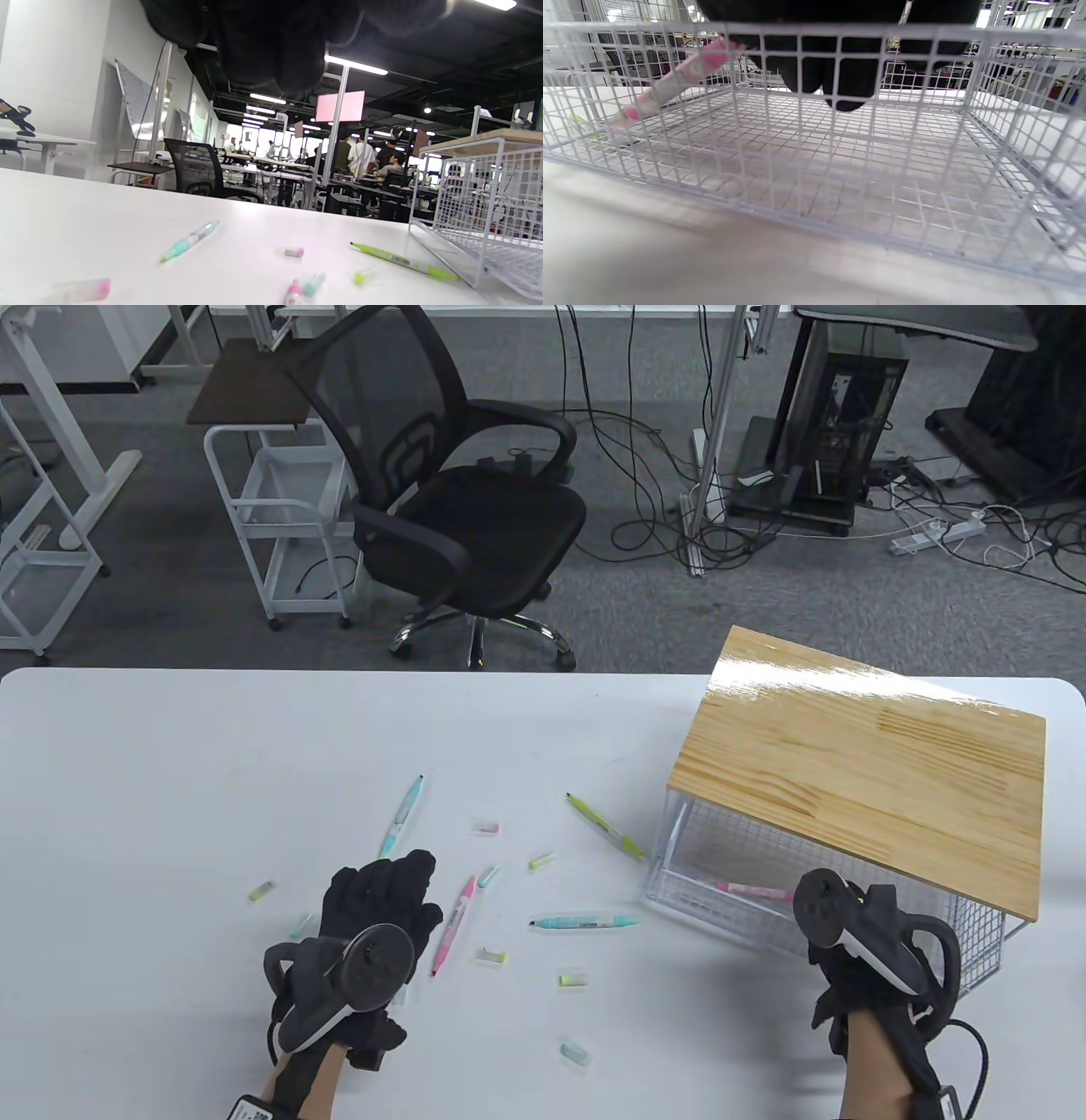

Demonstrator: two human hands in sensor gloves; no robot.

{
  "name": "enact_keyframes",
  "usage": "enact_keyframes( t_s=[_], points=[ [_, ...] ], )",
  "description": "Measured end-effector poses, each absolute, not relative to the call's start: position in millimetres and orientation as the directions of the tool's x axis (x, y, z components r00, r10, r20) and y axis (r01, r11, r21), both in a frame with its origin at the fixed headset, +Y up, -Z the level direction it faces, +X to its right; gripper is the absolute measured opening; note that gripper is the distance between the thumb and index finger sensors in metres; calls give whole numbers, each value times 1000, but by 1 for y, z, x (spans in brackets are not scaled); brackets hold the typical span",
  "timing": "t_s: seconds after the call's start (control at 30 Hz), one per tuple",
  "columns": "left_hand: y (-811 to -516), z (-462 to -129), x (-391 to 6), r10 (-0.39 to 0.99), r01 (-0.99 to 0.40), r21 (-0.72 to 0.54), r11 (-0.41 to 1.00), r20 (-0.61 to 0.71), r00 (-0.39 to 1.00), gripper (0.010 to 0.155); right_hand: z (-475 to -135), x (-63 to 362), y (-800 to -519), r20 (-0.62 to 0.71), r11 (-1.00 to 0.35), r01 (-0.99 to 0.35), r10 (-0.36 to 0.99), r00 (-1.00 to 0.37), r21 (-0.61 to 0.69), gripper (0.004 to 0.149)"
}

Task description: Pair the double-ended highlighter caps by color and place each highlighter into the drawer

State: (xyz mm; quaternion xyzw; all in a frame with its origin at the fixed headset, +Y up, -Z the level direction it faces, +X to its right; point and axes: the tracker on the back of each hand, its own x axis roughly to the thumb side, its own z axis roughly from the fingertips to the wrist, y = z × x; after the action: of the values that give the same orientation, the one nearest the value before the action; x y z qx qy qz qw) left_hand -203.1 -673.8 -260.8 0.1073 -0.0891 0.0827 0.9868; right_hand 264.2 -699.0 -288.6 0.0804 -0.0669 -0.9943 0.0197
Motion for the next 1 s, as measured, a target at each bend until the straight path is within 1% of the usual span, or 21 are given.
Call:
enact_keyframes(
  t_s=[0.17, 0.27, 0.5, 0.67, 0.77, 0.93, 1.0],
  points=[
    [-674, -261, -203, 137, -174, 193, 966, 189, 972, 61, -287, 263, -697, -157, -994, 34, -51, -986, 103, 57],
    [-674, -261, -203, 136, -172, 191, 966, 187, 973, 61, -287, 257, -691, -141, -997, 2, -13, -990, 83, 58],
    [-674, -261, -204, 140, -175, 190, 966, 184, 973, 61, -282, 236, -673, -50, -1000, -21, 20, -999, 16, 56],
    [-674, -261, -204, 137, -172, 191, 966, 182, 974, 61, -277, 215, -661, 49, -998, -59, 58, -997, -18, 56],
    [-674, -260, -204, 132, -165, 188, 968, 176, 975, 61, -272, 199, -654, 131, -996, -83, 77, -988, -41, 56],
    [-675, -260, -205, 131, -161, 176, 971, 168, 977, 62, -266, 170, -652, 263, -992, -122, 109, -958, -31, 58],
    [-675, -261, -205, 130, -158, 171, 973, 167, 977, 62, -265, 156, -655, 310, -994, -109, 100, -945, -11, 59]
  ],
)
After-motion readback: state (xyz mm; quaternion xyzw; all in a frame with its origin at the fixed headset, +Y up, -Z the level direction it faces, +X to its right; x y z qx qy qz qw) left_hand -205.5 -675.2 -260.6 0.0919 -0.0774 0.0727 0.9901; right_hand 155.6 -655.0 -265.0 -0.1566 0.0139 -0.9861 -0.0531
